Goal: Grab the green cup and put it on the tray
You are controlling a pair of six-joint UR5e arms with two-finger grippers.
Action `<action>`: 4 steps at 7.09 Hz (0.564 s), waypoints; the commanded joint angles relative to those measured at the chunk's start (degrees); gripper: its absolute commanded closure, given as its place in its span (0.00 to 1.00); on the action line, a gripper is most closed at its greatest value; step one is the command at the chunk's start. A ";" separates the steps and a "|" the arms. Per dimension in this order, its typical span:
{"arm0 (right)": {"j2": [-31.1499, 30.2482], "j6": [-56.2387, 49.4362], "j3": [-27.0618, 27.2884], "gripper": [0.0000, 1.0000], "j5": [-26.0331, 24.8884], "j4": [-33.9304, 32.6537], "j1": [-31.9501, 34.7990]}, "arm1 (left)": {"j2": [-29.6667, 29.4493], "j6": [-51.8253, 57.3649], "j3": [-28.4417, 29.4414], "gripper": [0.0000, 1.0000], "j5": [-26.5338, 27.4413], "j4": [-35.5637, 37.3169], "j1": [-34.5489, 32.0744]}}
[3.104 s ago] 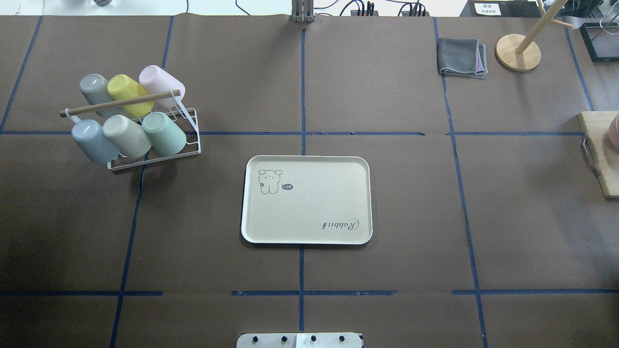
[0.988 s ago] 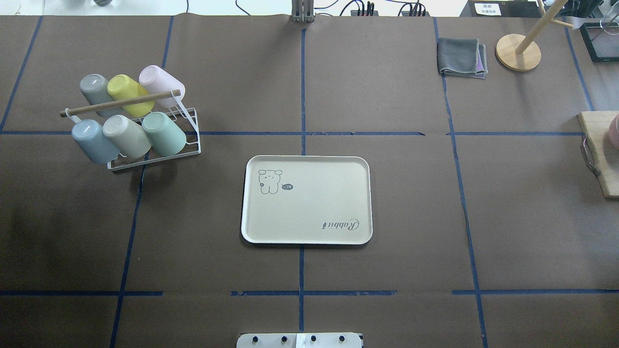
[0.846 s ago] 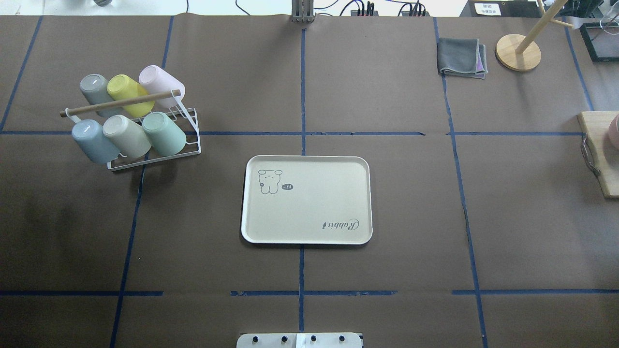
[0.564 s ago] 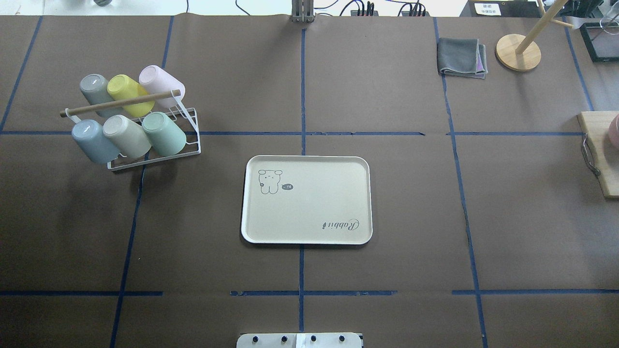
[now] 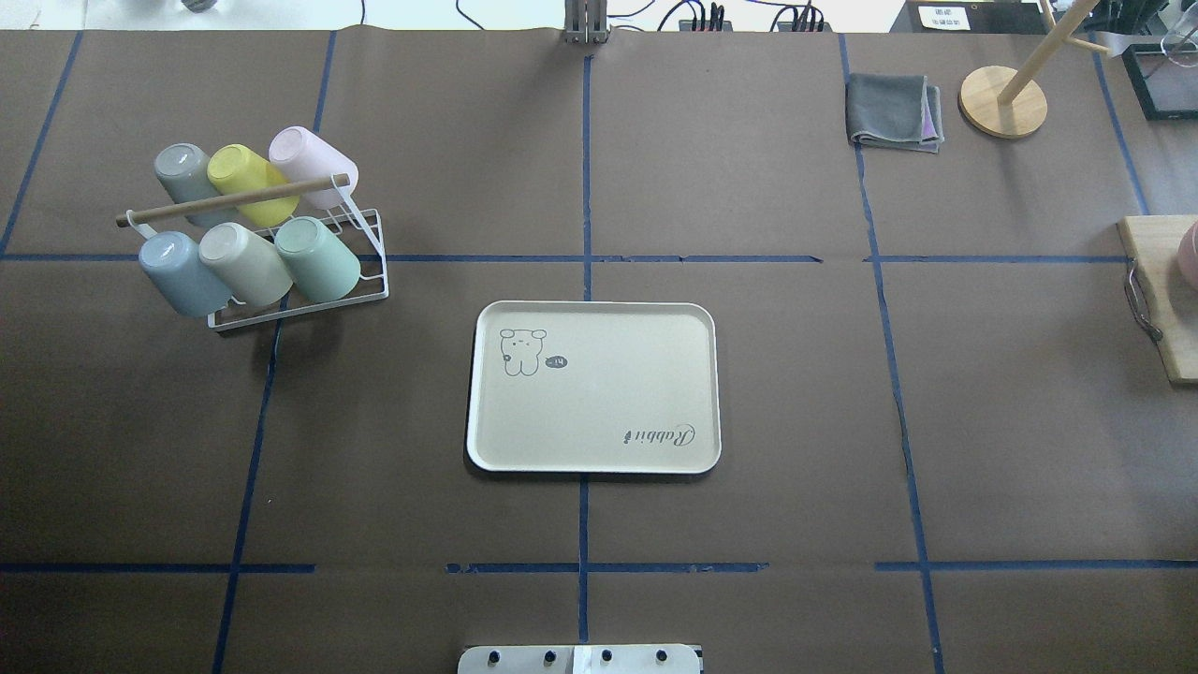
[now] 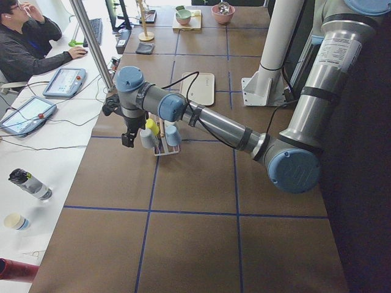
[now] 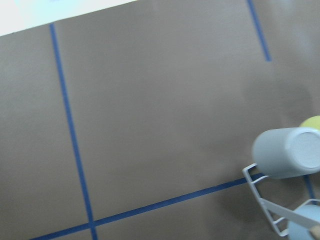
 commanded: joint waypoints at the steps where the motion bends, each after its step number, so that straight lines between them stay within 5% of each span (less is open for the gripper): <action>1: 0.00 0.00 -0.15 0.00 0.04 0.00 0.00 | -5.85 -0.05 -5.47 0.00 -0.01 -0.53 7.63; 4: -0.18 0.00 -0.07 0.00 0.04 0.00 0.00 | -10.81 0.30 -7.94 0.00 9.77 0.95 16.32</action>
